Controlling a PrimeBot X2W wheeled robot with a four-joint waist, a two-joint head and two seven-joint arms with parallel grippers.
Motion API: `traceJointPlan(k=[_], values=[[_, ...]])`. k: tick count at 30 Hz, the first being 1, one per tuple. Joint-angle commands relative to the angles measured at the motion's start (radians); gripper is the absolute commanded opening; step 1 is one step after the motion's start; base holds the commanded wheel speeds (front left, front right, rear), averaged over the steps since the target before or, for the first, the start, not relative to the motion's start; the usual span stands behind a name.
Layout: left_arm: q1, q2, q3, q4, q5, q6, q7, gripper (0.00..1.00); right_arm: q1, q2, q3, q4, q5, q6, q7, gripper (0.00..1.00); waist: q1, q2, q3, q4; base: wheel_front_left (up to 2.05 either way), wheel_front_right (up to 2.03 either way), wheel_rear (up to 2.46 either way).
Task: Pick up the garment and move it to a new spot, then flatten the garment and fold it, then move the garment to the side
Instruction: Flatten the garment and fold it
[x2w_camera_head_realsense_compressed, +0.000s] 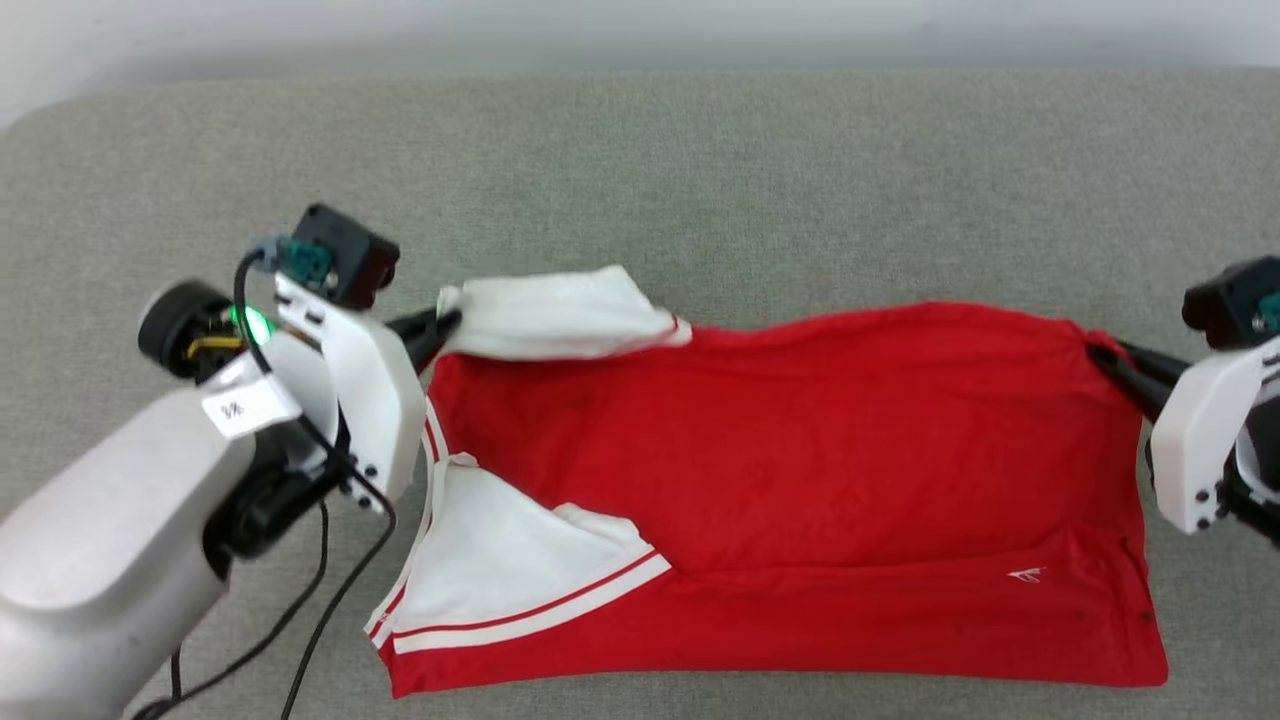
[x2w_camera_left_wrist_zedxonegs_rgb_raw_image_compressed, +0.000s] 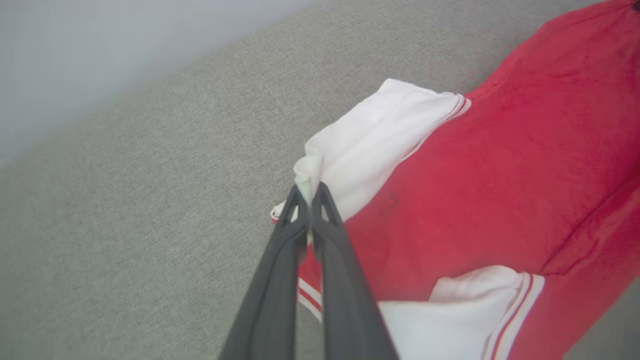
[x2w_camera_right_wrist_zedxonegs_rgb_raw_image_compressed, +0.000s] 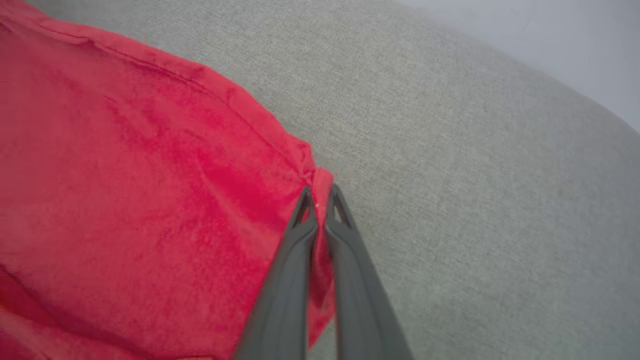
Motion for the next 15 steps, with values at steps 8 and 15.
traceJointPlan(k=[8, 15], values=[[0.175, 0.037, -0.012, -0.072, -0.045, 0.073, -0.045, 0.00, 0.178, -0.003, -0.091, -0.041, -0.023, -0.002, -0.062, 0.00, 0.0001, -0.0001, -0.054, 0.023, 0.00, 0.00, 0.00], [0.297, 0.059, -0.031, -0.103, -0.076, 0.114, -0.072, 0.00, 0.341, 0.011, -0.184, -0.106, -0.056, -0.002, -0.071, 0.00, 0.0001, -0.0001, -0.090, 0.021, 0.00, 0.00, 0.00]])
